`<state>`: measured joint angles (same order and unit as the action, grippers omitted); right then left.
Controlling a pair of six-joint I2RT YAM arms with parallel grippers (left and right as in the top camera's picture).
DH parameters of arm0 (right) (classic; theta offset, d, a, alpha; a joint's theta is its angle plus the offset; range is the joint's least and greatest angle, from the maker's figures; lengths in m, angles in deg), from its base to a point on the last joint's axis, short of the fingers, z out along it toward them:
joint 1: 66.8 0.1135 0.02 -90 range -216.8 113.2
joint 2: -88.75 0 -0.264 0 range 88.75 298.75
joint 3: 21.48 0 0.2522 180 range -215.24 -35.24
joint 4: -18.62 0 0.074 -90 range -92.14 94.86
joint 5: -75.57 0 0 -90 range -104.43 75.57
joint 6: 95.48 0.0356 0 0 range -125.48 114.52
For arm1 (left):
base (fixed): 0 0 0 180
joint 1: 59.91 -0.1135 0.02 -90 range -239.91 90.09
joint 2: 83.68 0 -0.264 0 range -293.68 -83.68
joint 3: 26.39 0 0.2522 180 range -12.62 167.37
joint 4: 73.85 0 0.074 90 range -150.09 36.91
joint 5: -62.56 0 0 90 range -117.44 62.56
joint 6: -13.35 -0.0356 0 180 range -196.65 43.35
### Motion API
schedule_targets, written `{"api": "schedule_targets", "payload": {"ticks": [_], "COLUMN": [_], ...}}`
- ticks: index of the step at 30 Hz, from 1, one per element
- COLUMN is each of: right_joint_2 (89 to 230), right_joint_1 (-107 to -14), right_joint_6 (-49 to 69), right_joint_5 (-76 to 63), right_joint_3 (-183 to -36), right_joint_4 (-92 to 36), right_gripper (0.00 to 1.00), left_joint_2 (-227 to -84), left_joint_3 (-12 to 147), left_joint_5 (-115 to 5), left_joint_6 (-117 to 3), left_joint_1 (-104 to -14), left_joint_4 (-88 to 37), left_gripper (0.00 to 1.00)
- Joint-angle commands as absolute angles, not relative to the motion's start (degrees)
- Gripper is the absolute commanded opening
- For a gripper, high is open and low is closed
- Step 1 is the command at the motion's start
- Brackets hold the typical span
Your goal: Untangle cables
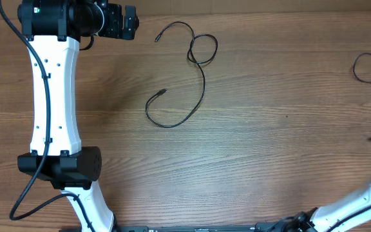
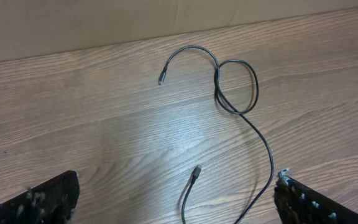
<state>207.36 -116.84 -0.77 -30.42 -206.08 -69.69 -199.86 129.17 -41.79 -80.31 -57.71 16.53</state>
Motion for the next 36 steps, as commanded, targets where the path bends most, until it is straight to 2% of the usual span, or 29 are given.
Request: {"api": "schedule_targets", "payload": {"ticks": [1, 8, 18, 24, 32, 36], "right_joint_2": [206.5, 206.5, 208.4, 211.3, 212.3, 212.3], "right_joint_1": [-123.3, -130.1, -126.0, -123.2, -121.4, -121.4], "right_joint_6": [0.5, 0.5, -3.2, -4.7, -4.4, -0.3], "right_joint_5": [-19.4, -3.9, -1.7, -1.7, -1.7, -1.6], "right_joint_3": [-200.4, -196.8, -192.2, -174.1, -144.4, -137.6], "right_joint_4": [-67.4, -59.8, -60.2, -55.8, -40.1, -36.7], "right_gripper": [0.04, 0.04, 0.04, 0.04, 0.04, 0.04], "left_joint_2": [-200.6, -200.6, -200.6, -200.6, -200.6, -200.6], "left_joint_3": [129.6, 129.6, 129.6, 129.6, 129.6, 129.6], "left_joint_5": [-42.0, -42.5, -43.7, -43.9, -43.8, -43.9], "left_joint_6": [-81.8, -80.3, -78.8, -78.8, -78.8, -78.8], "left_joint_1": [-58.0, -58.0, -58.0, -58.0, -58.0, -58.0], "left_joint_4": [16.6, 16.9, 17.9, 18.5, 19.0, 18.9], "left_gripper": [1.0, 1.0, 1.0, 1.0, 1.0, 1.0]}}
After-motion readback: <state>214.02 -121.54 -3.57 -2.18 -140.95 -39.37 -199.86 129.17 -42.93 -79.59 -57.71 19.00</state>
